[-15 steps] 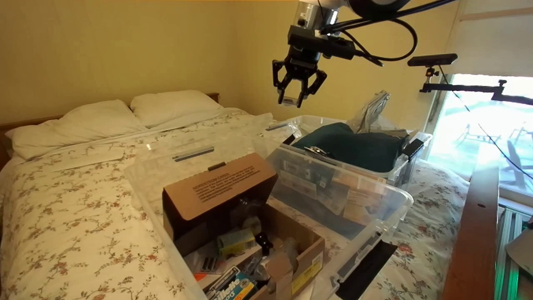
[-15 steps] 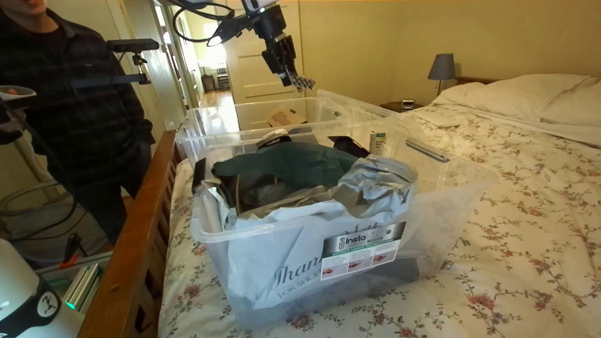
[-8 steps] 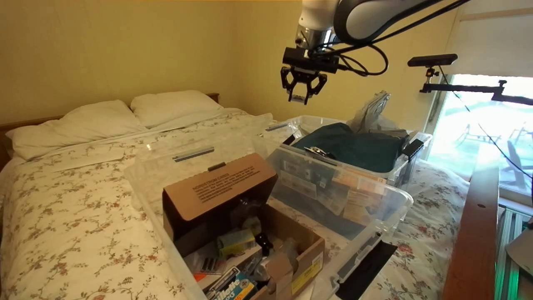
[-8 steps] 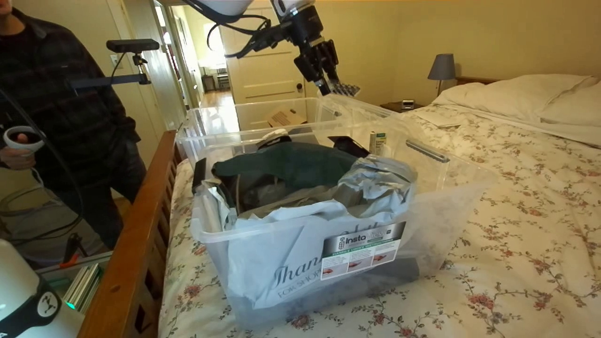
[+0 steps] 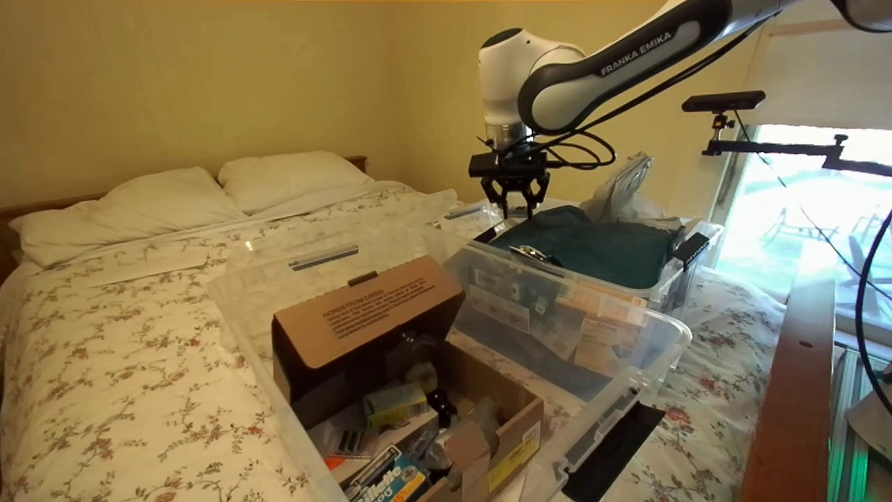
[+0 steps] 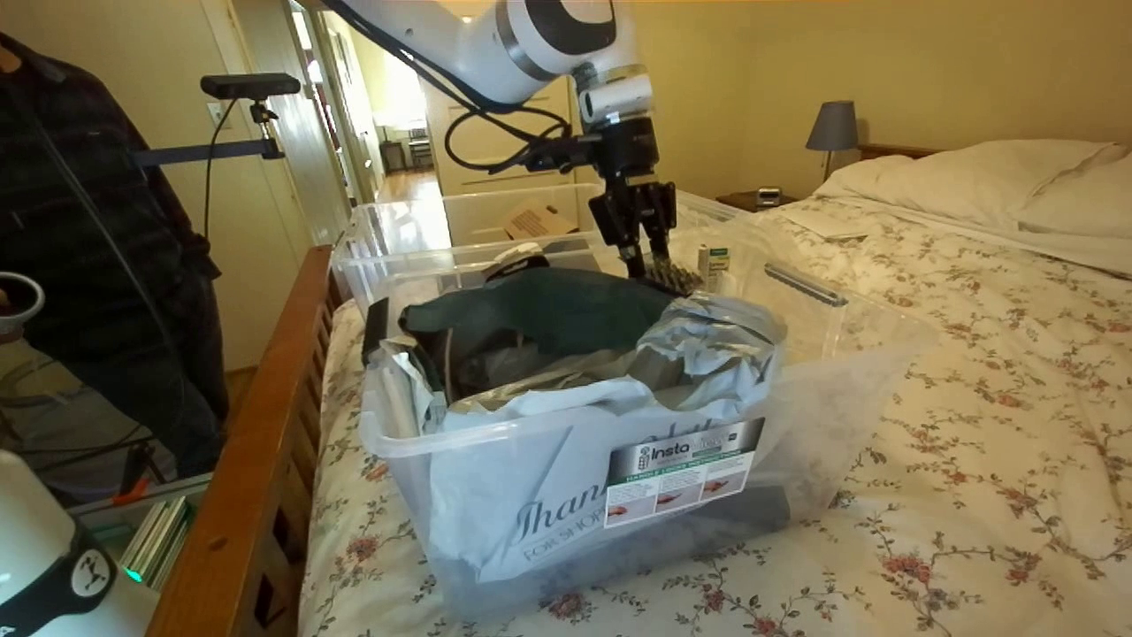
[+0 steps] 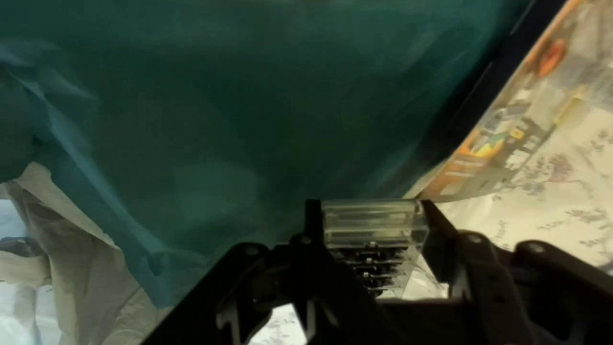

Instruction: Move two white boxes to the storage bin on the right

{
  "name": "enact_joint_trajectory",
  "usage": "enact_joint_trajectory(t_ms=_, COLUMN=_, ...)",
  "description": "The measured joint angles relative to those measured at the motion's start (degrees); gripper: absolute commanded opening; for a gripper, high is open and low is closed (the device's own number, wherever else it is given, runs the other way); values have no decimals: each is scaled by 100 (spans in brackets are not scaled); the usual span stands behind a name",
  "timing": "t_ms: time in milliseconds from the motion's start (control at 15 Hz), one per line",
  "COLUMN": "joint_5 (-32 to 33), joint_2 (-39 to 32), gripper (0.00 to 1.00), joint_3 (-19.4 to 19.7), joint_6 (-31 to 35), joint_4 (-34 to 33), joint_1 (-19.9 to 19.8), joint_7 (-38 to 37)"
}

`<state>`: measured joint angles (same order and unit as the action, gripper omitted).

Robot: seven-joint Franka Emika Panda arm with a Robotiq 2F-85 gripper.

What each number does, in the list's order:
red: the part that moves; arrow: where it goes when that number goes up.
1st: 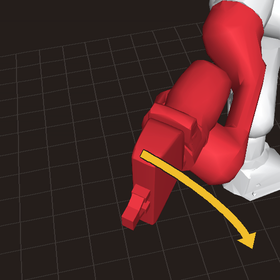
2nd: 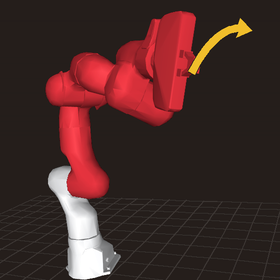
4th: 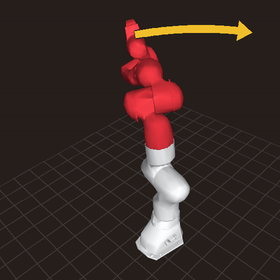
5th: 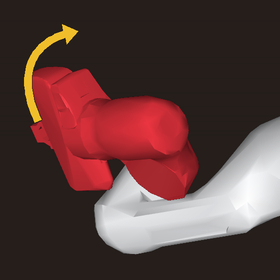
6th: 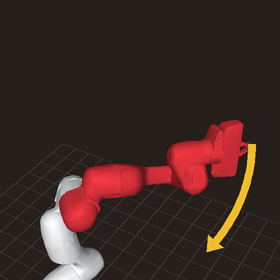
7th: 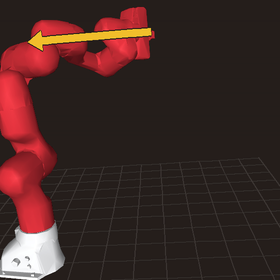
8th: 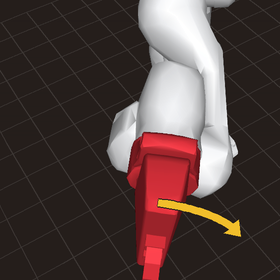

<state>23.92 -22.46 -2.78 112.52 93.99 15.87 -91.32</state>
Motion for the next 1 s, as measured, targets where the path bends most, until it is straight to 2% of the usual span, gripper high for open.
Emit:
enact_joint_trajectory(t_ms=133, joint_5=-101, joint_2=-144, gripper=97, joint_3=31, joint_6=-178, joint_4=-8, joint_1=-40, joint_7=22)
enact_joint_trajectory(t_ms=200, joint_5=-135, joint_2=-158, gripper=99, joint_3=35, joint_6=-213, joint_4=39, joint_1=-52, joint_7=23)
enact_joint_trajectory(t_ms=333, joint_5=-149, joint_2=-60, gripper=100, joint_3=47, joint_6=-181, joint_4=255, joint_1=-66, joint_7=23)
enact_joint_trajectory(t_ms=533, joint_5=-308, joint_2=531, gripper=100, joint_3=45, joint_6=331, joint_4=952, joint_1=-199, joint_7=273)
enact_joint_trajectory(t_ms=733, joint_5=-581, joint_2=1293, gripper=100, joint_3=39, joint_6=1110, joint_4=1787, joint_1=-481, joint_7=1207)
enact_joint_trajectory(t_ms=1000, joint_5=-690, joint_2=2146, gripper=100, joint_3=135, joint_6=2023, joint_4=3018, joint_1=-1012, joint_7=2932)
